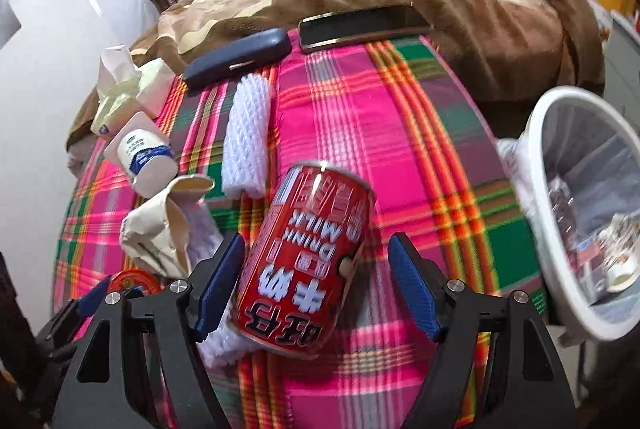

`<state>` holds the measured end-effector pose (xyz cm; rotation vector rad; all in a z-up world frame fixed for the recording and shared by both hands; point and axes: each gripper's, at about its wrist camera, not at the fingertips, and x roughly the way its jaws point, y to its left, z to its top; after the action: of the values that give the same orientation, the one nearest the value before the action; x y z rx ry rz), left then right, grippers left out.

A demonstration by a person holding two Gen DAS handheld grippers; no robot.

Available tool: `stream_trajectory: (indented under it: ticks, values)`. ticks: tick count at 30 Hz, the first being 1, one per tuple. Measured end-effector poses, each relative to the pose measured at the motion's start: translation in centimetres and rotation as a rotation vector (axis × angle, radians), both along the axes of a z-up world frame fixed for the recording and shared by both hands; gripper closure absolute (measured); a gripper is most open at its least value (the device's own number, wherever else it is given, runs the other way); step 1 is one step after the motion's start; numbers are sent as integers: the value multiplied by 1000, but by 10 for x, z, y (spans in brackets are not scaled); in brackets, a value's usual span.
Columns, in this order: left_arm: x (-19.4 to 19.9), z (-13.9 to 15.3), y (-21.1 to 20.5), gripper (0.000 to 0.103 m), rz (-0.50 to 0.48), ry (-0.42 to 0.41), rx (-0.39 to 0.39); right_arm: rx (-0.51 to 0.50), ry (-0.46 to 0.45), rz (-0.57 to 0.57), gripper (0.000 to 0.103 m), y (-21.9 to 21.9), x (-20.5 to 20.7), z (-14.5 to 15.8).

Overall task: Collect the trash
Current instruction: 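Grasp the red milk can with the right tool while the left tool approaches the clear cup, then grasp the clear plastic cup with the left tool while the right tool lifts the can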

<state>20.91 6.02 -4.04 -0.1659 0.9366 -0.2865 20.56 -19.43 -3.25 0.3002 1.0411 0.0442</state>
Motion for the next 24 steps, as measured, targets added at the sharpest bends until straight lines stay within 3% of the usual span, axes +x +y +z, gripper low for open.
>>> stream_trajectory:
  ticks: [6, 11, 15, 21, 24]
  values:
    - [1, -1, -5, 36, -19, -5, 27, -147, -46, 40, 27, 5, -15, -7]
    - [4, -1, -10, 36, -29, -6, 36, -149, -80, 33, 28, -5, -19, -6]
    - [4, -1, -13, 36, -44, -13, 35, -125, -111, 45, 46, -6, -21, -4]
    - [4, -1, -10, 36, -39, -19, 8, -119, -116, 47, 46, -4, -21, -5]
    - [2, -2, -9, 43, -39, -23, 4, -112, -119, 49, 46, -4, -22, -5]
